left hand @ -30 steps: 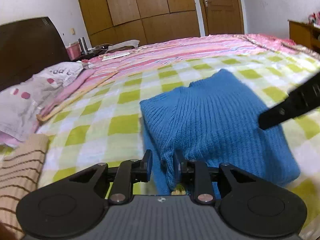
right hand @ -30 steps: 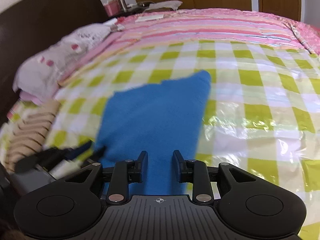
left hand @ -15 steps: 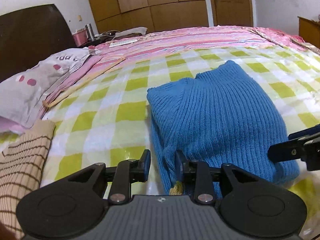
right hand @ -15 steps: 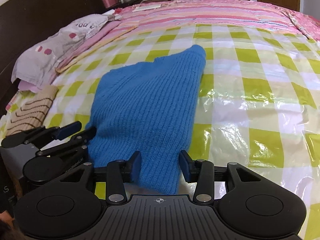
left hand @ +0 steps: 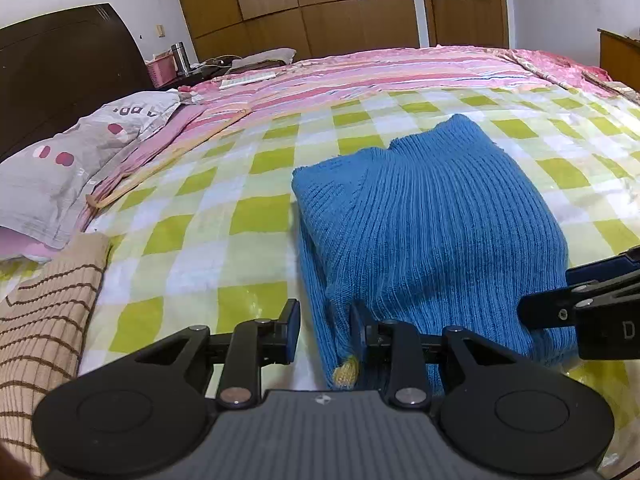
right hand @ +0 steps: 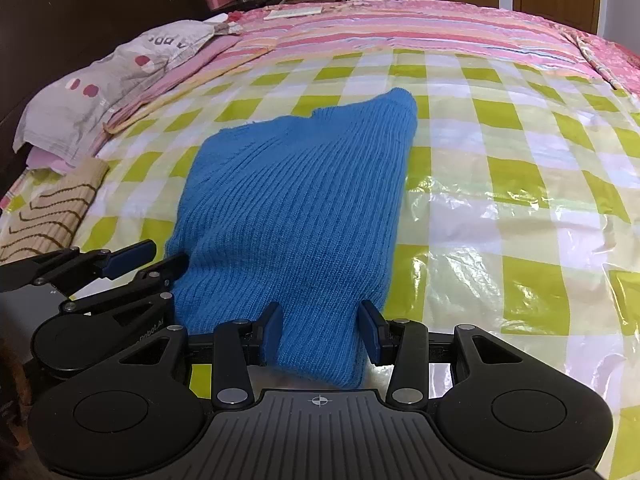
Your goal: Fold small clothes
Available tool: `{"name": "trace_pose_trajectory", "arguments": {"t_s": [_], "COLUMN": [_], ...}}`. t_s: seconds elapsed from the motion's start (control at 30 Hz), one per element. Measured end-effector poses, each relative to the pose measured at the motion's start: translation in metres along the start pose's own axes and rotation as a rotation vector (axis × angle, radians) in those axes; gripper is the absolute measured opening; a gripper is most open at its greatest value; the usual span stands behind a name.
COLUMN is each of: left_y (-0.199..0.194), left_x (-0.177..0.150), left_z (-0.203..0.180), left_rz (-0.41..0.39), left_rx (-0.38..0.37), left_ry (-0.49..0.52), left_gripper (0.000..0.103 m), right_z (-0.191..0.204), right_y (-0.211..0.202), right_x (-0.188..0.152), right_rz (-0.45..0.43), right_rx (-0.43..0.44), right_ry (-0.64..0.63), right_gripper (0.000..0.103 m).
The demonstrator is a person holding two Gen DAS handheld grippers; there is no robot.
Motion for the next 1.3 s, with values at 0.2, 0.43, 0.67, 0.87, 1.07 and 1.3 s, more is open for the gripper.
{"name": "trace_pose_trajectory", "arguments": {"t_s": [0.2, 0.43, 0.67, 0.87, 1.07, 1.3], "left_y": [0.003, 0.004, 0.005, 0.005, 0.007, 0.01], "left_x": [-0.001, -0.001, -0.002, -0.001, -0.001, -0.003], "left_z": [0.002, 0.002, 0.004, 0.006, 0.015, 0.025], "left_rz": [0.003, 0.001, 0.002, 0.007, 0.019, 0.038], "left_rx": [-0.011, -0.013, -0.018, -0.027, -0.04, -0.059], "left_ry": [-0.006, -0.001, -0.005, -0.01, -0.032, -0.071], "left_gripper": [0.036, 0.037, 0.04, 0.041, 0.052, 0.057], "right_z": [0.0, -0.001, -0.002, 0.002, 0.004, 0.0], "right_y": [0.004, 0.004, 0.002, -0.001, -0.007, -0.018], "right_x": [0.001, 0.0, 0.001, 0.002, -0.001, 0.0], "right_rz": [0.003, 0.003, 0.002, 0.004, 0.012, 0.001], "right_rx": [-0.005, -0.013, -0.026, -0.038, -0.044, -0.038], "right_ry": [0.002, 0.005, -0.002, -0.02, -0.022, -0.009], "right_gripper": [0.042, 0.048, 0.051, 0.051, 0.051, 0.051]}}
Point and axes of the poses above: each gripper's, at about its wrist camera, not at the fingertips, and y roughly the way its jaws point, z to its left, x to its top, the point moved 1 cm from there along y, roughly the way its jaws point, and after that the axes turned 2 degrees about y, right-handed, at the moved point
